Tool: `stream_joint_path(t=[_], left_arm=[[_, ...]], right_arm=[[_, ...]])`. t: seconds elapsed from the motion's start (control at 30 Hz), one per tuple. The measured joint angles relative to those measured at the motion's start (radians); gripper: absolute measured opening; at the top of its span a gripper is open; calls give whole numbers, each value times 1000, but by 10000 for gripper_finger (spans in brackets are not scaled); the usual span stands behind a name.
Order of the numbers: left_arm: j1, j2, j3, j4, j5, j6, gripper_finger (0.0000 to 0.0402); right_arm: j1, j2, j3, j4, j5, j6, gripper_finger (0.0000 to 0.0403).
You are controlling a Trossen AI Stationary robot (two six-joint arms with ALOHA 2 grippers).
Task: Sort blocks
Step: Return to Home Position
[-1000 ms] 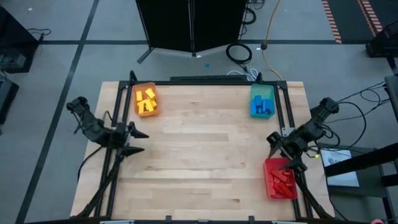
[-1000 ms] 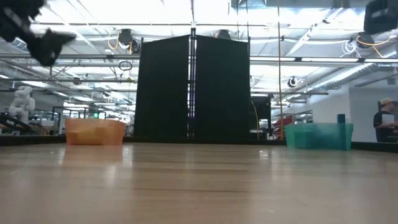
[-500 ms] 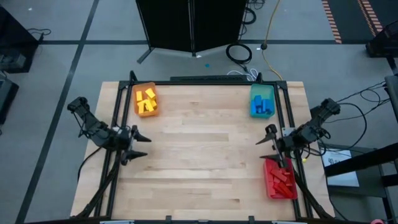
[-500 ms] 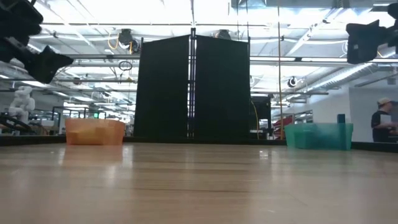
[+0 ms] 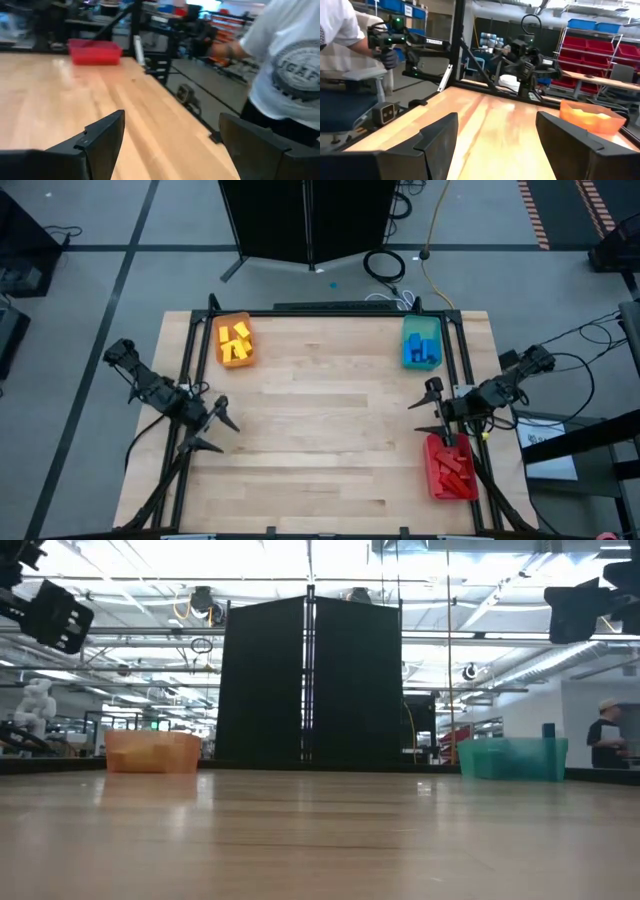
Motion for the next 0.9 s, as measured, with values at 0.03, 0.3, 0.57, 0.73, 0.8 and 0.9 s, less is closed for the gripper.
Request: stream_joint_path(t=[0.03, 0.3, 0.57, 0.73, 0.8, 0.9], left_arm=[[6, 14, -6, 18, 30, 6, 318], [13, 23, -65, 170, 148, 56, 318], [140, 23, -65, 168, 139, 116, 318], [260, 23, -65, 167, 139, 141, 318], [308, 23, -65, 167, 139, 156, 318], [377, 24, -66, 166, 139, 168, 318]], right_arm=[[-7, 1, 0, 0, -4, 0, 256], [-57, 6, 0, -3, -27, -29, 256], [-140, 5, 0, -3, -27, -99, 256], [-227, 5, 0, -5, -28, -135, 256], [-269, 5, 0, -10, -67, -141, 256], [-335, 5, 0, -25, -172, -117, 256]])
